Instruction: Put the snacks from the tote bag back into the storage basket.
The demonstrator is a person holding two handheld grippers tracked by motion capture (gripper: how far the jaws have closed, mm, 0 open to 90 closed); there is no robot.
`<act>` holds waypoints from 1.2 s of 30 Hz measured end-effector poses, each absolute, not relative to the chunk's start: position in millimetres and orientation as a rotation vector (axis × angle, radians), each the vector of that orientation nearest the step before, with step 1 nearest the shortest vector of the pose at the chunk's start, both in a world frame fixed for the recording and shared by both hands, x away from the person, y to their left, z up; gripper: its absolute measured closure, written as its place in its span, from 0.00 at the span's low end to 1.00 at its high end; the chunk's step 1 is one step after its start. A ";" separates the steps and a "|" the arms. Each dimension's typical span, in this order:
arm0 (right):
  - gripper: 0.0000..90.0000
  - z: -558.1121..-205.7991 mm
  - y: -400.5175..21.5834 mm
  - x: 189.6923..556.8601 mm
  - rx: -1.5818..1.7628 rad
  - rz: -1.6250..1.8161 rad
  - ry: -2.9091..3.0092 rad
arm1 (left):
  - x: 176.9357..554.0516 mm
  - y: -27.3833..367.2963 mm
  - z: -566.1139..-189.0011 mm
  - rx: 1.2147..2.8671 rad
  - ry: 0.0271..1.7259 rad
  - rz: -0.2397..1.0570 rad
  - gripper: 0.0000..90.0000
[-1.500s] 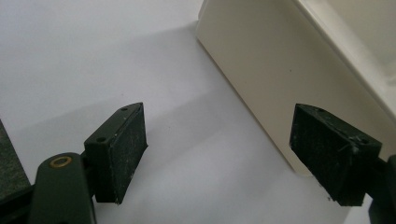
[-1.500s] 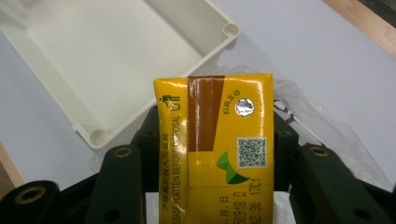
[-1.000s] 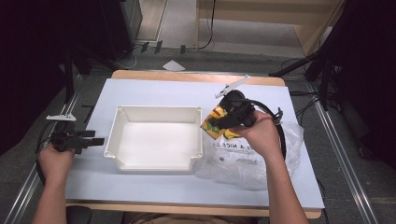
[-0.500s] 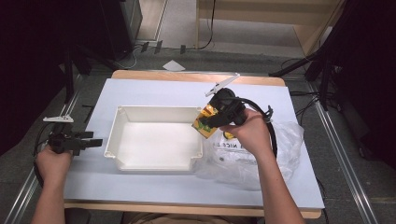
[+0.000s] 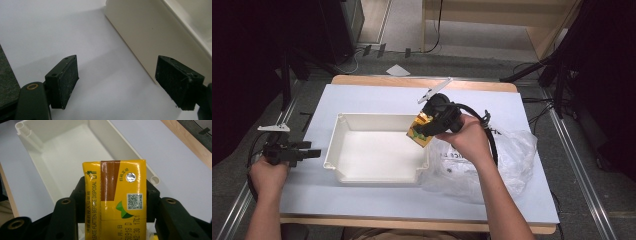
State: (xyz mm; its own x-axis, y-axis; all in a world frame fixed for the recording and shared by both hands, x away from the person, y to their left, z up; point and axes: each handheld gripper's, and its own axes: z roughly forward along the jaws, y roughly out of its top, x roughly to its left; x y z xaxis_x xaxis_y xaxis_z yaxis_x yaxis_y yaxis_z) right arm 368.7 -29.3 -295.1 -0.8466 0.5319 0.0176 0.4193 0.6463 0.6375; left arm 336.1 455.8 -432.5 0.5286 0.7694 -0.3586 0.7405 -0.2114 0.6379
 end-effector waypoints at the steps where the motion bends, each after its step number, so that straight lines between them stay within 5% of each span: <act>1: 0.60 -295.8 -27.1 370.2 0.784 0.974 2.696 | 335.7 455.9 -432.3 1.966 1.226 0.048 0.22; 36: 0.60 -351.2 13.8 415.0 0.784 0.873 2.762 | 335.4 457.5 -432.2 1.952 1.218 0.051 0.22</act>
